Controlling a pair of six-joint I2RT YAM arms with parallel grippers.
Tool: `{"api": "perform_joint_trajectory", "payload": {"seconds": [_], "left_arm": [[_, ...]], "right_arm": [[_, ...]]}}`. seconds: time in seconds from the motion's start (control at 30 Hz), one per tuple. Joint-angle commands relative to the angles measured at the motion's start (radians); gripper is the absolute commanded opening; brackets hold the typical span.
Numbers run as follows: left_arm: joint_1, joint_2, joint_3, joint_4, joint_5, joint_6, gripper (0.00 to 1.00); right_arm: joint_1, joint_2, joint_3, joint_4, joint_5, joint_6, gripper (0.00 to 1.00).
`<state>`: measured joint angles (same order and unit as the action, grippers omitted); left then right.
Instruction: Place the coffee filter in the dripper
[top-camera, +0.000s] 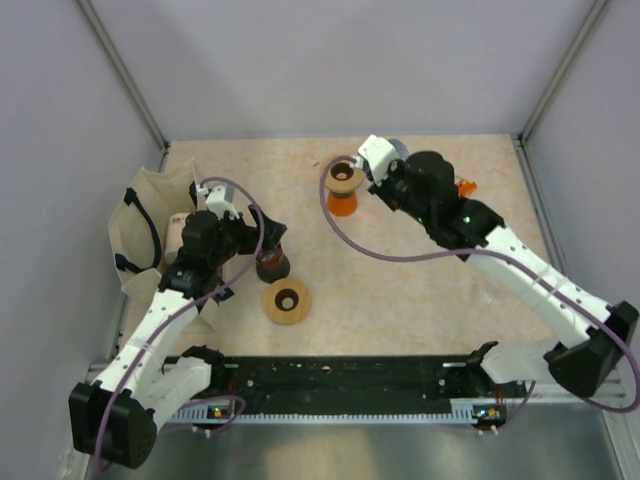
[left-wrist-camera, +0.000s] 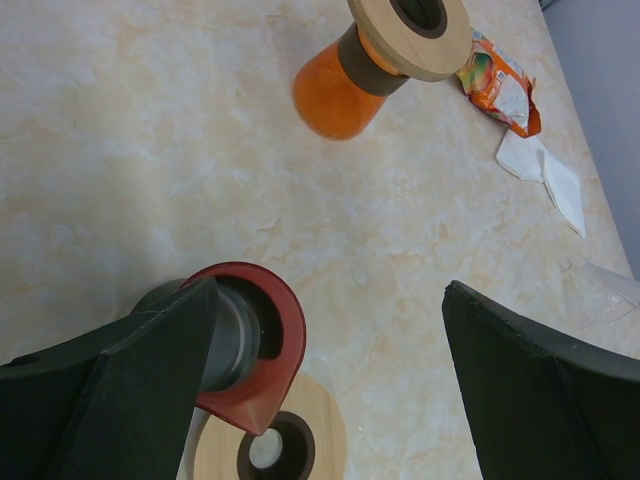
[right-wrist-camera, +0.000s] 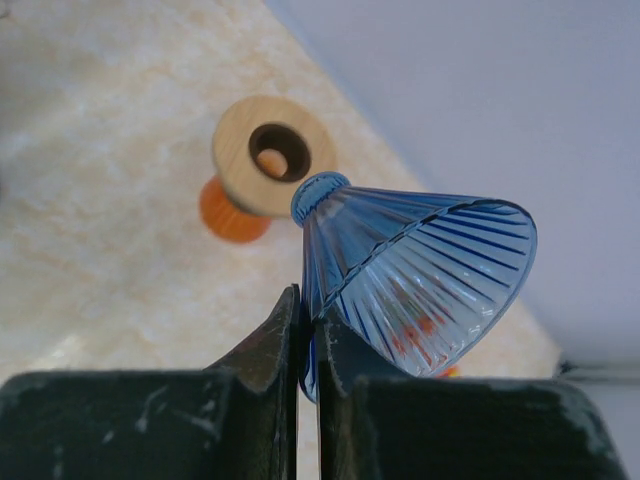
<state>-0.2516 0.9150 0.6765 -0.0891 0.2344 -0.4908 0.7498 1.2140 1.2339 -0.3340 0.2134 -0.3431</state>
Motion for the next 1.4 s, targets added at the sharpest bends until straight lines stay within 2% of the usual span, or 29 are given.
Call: {"api": "perform_joint_trajectory", "payload": {"seconds": [0.0,0.1,0.27,0.4,0.53,0.7,1.03,1.37], "left_arm": [[-0.003,0.007,0.038,-0.008,-0.026,0.029,0.99],[-0.003,-0.001,0.047,-0.023,-0.046,0.037,0.99],[-0.003,-0.002,0.058,-0.044,-0.058,0.037,0.99],[-0.003,-0.010,0.064,-0.066,-0.076,0.040,0.99],[-0.002,-0.021,0.054,-0.070,-0.093,0.037,0.99],[-0.003,-0.022,0.048,-0.069,-0.099,0.034,0.99],[-0.003,-0.001,0.060,-0.072,-0.112,0.044,0.99],[-0.003,0.019,0.061,-0.064,-0.116,0.044,0.99]], "right_arm": [[-0.030,0.211,0.237,-0.189,-0.141,-0.521,0.00],[-0.044,0.291,0.343,-0.201,-0.120,-0.731,0.00],[-0.087,0.410,0.522,-0.338,-0.242,-0.959,0.00],[-0.092,0.521,0.636,-0.436,-0.243,-1.083,0.00],[-0.098,0.648,0.768,-0.517,-0.168,-1.143,0.00],[-0.107,0.754,0.926,-0.609,-0.195,-1.180,0.00],[-0.122,0.831,0.964,-0.609,-0.190,-1.199,0.00],[-0.141,0.861,0.955,-0.602,-0.261,-1.188,0.00]]}}
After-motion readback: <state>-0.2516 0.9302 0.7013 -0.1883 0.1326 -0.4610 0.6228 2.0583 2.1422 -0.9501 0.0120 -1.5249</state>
